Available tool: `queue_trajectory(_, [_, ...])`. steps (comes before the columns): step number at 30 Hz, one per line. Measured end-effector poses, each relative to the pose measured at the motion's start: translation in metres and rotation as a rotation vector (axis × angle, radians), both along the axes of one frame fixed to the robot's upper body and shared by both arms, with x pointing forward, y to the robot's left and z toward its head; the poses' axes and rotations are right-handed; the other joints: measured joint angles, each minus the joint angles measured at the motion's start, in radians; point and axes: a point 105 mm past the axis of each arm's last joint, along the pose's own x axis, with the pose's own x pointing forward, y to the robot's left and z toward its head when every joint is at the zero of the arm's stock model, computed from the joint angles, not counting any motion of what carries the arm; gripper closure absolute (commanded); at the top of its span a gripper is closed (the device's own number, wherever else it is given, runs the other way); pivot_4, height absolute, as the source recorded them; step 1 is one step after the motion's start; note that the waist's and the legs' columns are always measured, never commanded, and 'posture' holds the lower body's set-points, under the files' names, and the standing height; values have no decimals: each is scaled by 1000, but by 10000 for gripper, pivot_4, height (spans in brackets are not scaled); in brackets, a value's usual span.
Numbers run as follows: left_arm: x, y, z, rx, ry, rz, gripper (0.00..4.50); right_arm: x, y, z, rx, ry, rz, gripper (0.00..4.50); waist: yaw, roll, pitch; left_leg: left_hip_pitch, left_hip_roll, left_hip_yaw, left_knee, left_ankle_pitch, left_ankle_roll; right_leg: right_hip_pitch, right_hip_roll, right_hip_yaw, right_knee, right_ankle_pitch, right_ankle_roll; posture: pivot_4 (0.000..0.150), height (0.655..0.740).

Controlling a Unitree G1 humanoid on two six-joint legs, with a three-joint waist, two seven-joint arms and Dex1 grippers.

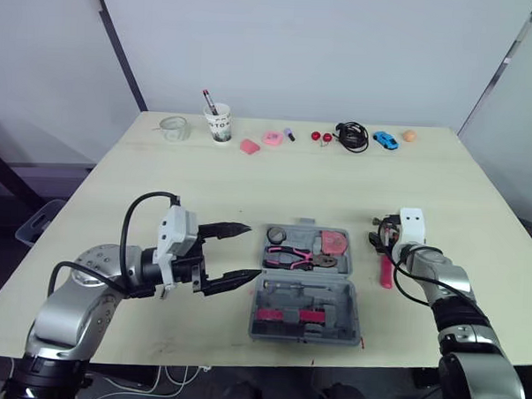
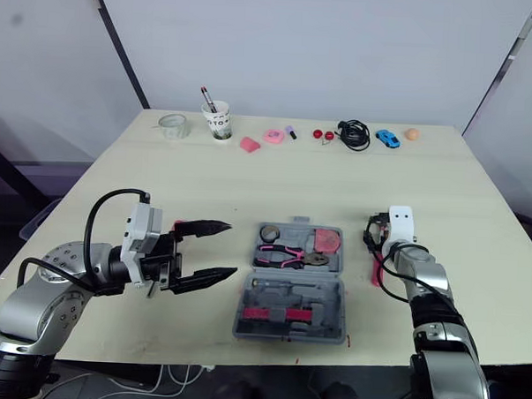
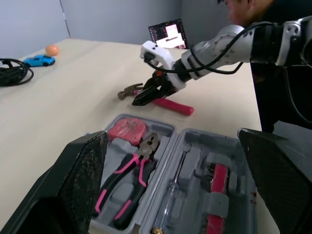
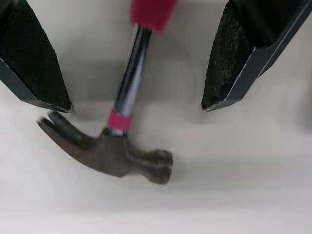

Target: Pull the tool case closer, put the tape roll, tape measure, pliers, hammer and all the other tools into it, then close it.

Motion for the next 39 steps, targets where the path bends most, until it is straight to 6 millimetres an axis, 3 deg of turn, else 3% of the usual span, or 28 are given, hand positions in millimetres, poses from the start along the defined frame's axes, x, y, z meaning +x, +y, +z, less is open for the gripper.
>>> queue_trajectory(5, [2, 0, 1, -7, -6, 11, 0, 7, 0, 0, -17, -4, -2, 27368, -11, 0, 0, 0, 0, 0, 0, 0, 0, 0, 0, 0, 0, 0, 0, 1500, 7400])
queue_trajectory(6, [2, 0, 2, -8, -8, 13, 0, 9, 0, 0, -19, -7, -6, 34221, -12, 0, 0, 0, 0, 0, 0, 0, 0, 0, 0, 0, 0, 0, 0, 1500, 7400])
queue_trajectory(8, [4, 0, 3, -14, -13, 25, 0, 11, -2, 0, -36, -17, -17, 43522, -13, 0, 0, 0, 0, 0, 0, 0, 0, 0, 0, 0, 0, 0, 0, 1500, 7400])
queue_trajectory(16, [2, 0, 3, -34, -2, 25, 0, 8, -3, 0, -43, -29, -10, 44985, -12, 0, 0, 0, 0, 0, 0, 0, 0, 0, 0, 0, 0, 0, 0, 1500, 7400])
queue_trajectory(20, [1, -1, 4, -39, 4, 17, 0, -2, -5, -2, -47, -28, -5, 44985, -10, 0, 0, 0, 0, -1, -1, 0, 0, 0, 0, 0, 0, 0, 0, 1500, 7400])
queue_trajectory(25, [-1, -3, 5, -32, 6, -24, 0, -34, -7, -5, -52, -19, -20, 44985, -6, 1, 0, -1, 0, -3, -1, 0, 0, 0, 0, -2, 0, 0, 0, 1500, 7400])
queue_trajectory(32, [-7, -11, 5, -13, 13, -111, 0, -87, 9, -11, 18, 44, -94, 44985, -9, 2, 1, 0, 0, -3, -1, 0, 0, 0, 0, -1, 0, 0, 0, 1500, 7400])
queue_trajectory(39, [-9, -15, 8, -3, 3, -164, 0, -110, 19, -8, 26, 63, -112, 44985, -8, 2, 1, -1, 0, -3, -1, 0, 0, 0, 0, -1, 0, -1, -1, 1500, 7400])
